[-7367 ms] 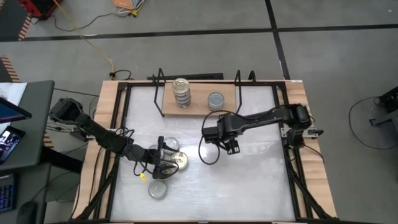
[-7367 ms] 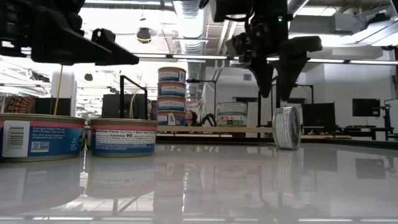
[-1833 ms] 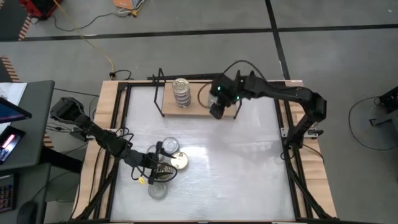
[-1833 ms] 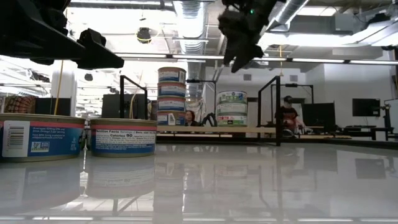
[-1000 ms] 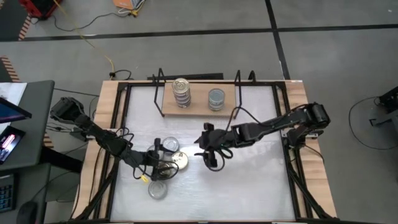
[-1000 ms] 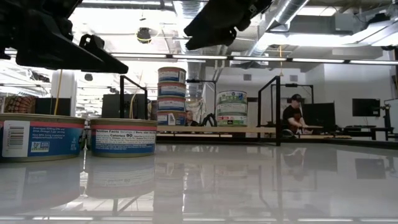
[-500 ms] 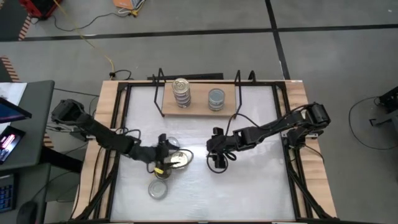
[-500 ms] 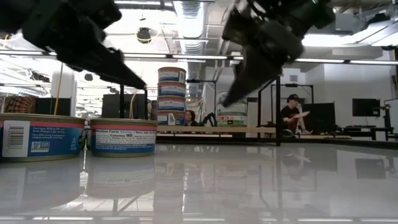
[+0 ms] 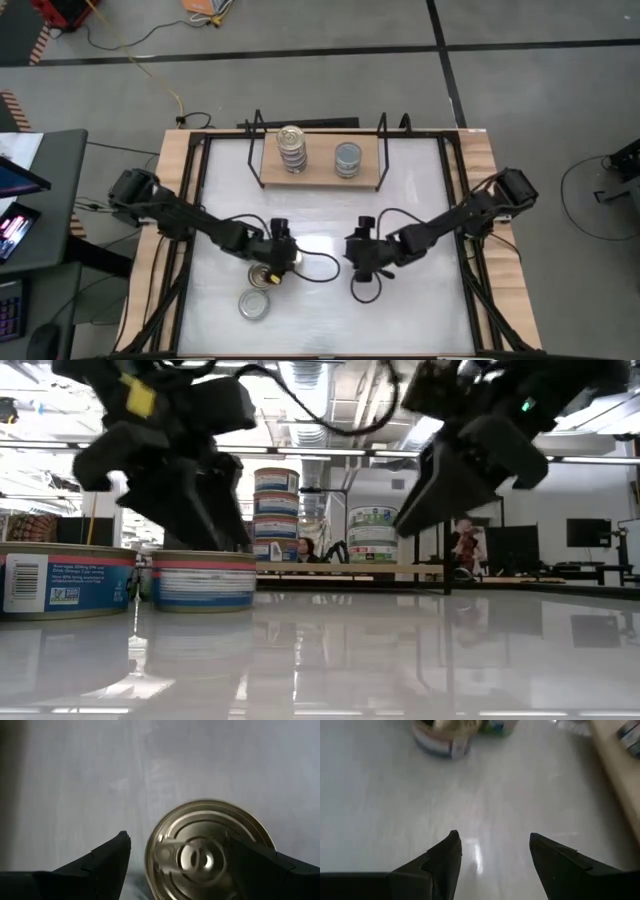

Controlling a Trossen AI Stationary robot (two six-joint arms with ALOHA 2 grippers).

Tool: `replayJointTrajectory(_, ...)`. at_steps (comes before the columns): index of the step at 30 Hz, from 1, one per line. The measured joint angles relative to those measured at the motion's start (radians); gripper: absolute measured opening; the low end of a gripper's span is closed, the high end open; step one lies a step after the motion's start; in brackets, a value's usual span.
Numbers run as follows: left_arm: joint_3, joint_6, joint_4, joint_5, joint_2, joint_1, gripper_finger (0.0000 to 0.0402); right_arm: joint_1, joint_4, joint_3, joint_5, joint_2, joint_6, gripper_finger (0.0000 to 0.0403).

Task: Stack canned seafood by type on shelf
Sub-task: Stack the blue-pink tuna can on top of the other blue-pink tuna can on the shelf

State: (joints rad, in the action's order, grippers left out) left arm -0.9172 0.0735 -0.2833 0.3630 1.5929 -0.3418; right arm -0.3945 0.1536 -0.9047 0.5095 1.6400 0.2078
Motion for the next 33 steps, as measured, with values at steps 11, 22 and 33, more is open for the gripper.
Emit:
replayJointTrajectory(11, -0.113, -0.203, 0.253, 0.078, 0.188, 0.072, 0.0302, -0.202, -0.001, 0.0, 0.408, -0.054, 0.051, 0.026)
replayJointTrajectory(22, -0.299, -0.293, -0.022, 0.108, 0.184, 0.078, 0.0302, -0.26, 0.177, 0.0, 0.542, -0.053, 0.338, 0.026)
replayJointTrajectory(33, -0.265, -0.245, -0.155, 0.115, 0.177, -0.098, 0.0302, -0.262, 0.23, 0.0, 0.569, -0.053, 0.473, 0.026)
